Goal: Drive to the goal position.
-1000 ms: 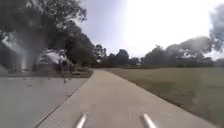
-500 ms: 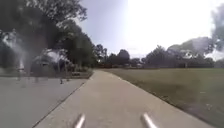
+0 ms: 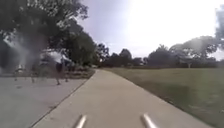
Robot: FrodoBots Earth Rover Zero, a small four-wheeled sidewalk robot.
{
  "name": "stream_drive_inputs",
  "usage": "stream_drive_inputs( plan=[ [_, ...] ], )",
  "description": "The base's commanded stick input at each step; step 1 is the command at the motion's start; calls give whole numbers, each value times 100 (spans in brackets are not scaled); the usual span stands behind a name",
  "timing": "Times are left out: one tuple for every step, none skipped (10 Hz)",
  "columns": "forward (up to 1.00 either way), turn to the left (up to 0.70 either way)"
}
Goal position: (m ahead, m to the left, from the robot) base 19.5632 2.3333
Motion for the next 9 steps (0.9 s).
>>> stream_drive_inputs(
  plan=[
    [70,0],
    [70,0],
    [70,0],
    [70,32],
    [70,31],
    [70,0],
    [70,0],
    [70,0],
    [70,0]
  ],
)
